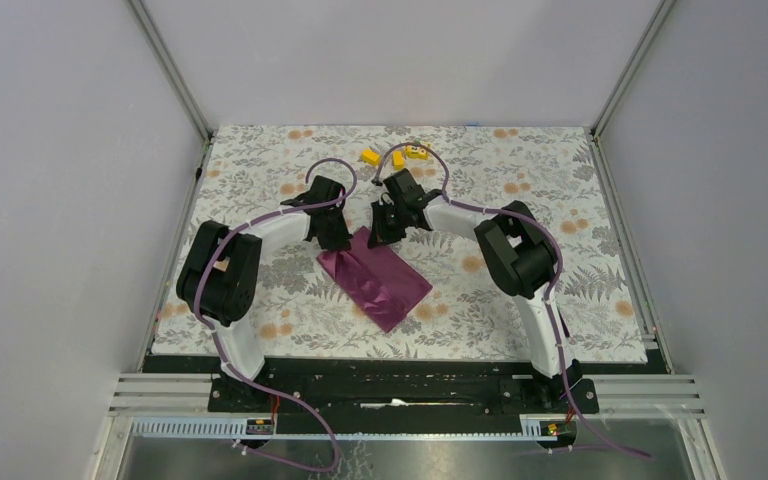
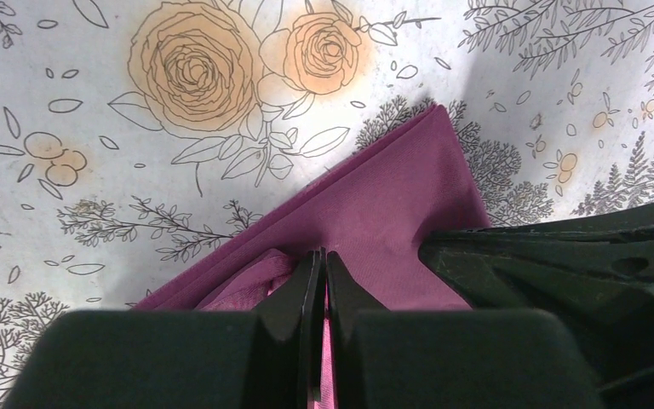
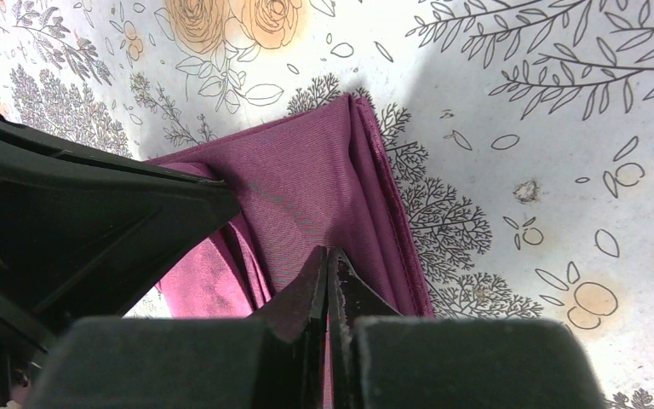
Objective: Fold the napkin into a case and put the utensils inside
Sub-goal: Smooth out the 2/3-rectangle-folded napkin at the center of the board.
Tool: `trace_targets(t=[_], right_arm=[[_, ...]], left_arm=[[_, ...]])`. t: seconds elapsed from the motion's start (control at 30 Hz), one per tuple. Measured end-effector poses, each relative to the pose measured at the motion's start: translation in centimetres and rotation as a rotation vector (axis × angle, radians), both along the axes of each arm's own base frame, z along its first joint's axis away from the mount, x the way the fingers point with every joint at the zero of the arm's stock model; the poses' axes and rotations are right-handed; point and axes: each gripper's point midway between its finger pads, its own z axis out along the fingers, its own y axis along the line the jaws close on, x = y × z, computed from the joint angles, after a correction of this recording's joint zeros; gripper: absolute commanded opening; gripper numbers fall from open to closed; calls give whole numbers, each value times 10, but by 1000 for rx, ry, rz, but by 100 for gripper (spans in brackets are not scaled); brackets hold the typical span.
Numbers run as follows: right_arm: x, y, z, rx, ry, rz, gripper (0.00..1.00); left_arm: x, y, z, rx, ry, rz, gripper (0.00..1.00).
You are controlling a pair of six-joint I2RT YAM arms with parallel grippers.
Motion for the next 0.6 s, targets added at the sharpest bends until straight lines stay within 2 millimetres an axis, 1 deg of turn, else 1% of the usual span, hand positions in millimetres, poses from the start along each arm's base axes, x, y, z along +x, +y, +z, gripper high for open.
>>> trace_targets(t=[0.1, 0.23, 0.33, 0.43, 0.5, 0.53, 0.6], right_arm=[[0, 0, 0, -1, 0, 0, 0], [0, 0, 0, -2, 1, 1, 0], [-1, -1, 1, -7, 6, 4, 0], [-4, -3, 2, -20, 19, 8, 5], [-7, -6, 6, -32, 32, 14, 9], [-8, -6, 9, -34, 32, 17, 12], [-10, -7, 19, -29, 31, 27, 19]], left_arm=[[-1, 3, -1, 9, 4, 1, 11], [-2, 3, 1, 6, 5, -5, 23], [-2, 0, 9, -16, -7, -18, 32], [0, -3, 25, -42, -40, -29, 41], [1, -5, 40, -61, -69, -32, 43], [2, -5, 50, -73, -91, -32, 43], [4, -3, 66, -93, -127, -29, 36]])
